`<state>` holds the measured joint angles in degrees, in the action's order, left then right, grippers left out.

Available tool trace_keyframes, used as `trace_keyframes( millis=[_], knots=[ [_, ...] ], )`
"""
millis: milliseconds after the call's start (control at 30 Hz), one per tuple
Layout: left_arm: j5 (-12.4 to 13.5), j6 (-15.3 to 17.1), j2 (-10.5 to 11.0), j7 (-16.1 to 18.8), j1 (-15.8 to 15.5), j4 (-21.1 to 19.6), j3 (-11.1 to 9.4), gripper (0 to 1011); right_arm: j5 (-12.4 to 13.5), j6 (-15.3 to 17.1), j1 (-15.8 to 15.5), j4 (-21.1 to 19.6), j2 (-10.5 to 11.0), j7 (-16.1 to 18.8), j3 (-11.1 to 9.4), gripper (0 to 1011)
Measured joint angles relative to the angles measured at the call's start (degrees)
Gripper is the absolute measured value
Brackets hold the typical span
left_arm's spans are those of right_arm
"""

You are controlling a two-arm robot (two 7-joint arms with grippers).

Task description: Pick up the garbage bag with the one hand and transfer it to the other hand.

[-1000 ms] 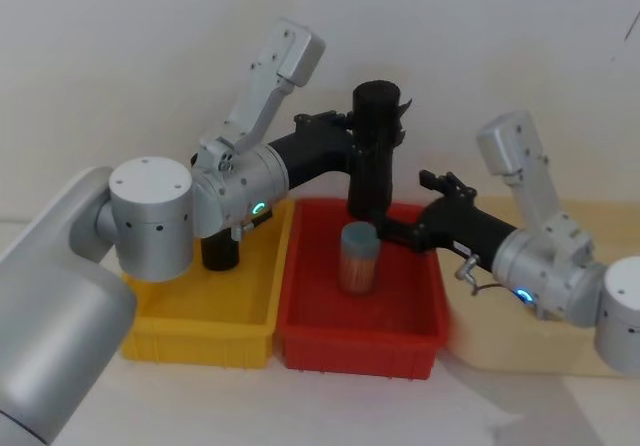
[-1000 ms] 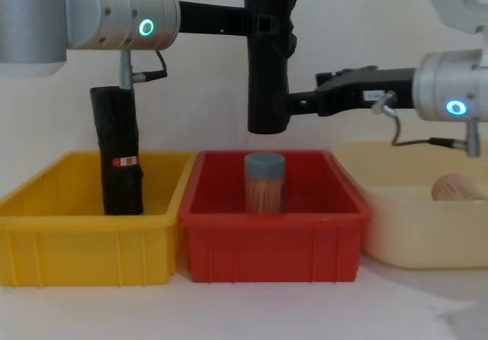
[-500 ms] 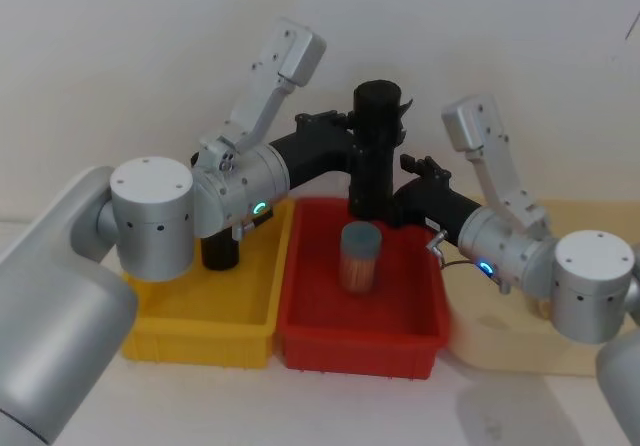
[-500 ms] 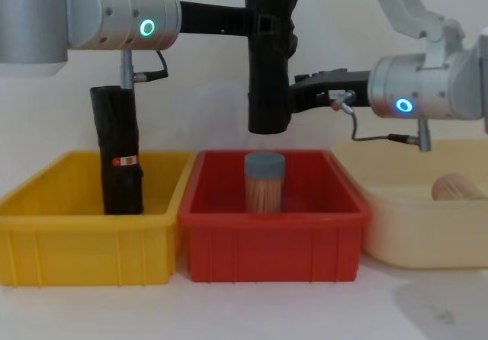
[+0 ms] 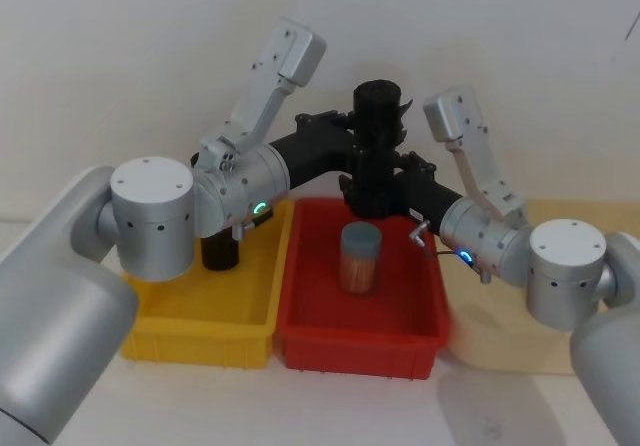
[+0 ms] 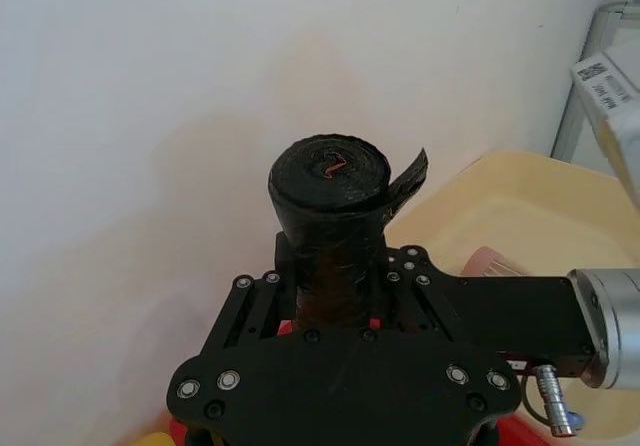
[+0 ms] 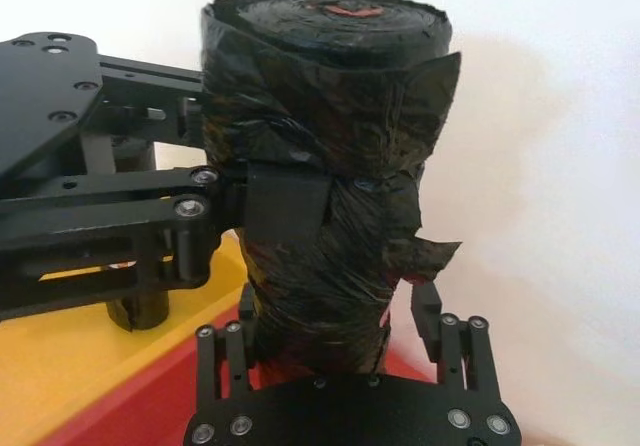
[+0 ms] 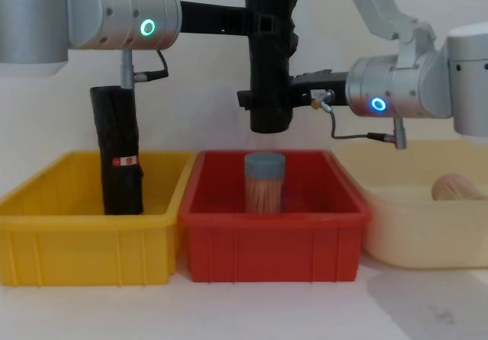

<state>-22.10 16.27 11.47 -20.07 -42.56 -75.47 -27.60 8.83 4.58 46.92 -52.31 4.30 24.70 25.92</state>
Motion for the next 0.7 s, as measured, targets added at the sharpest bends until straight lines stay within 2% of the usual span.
trace_keyframes(
  millis=[467, 700],
  knots=[
    [0.00, 0.00, 0.00, 0.00, 0.00, 0.00, 0.00, 375, -0.09, -0.38, 0.83, 1.52, -0.69, -0.40, -0.05, 538],
    [-0.01, 0.01, -0.07, -0.03, 0.00, -0.01, 0.00, 375, -0.04, 0.42, -0.06, -0.21, 0.09, -1.64, -1.01, 535]
  ],
)
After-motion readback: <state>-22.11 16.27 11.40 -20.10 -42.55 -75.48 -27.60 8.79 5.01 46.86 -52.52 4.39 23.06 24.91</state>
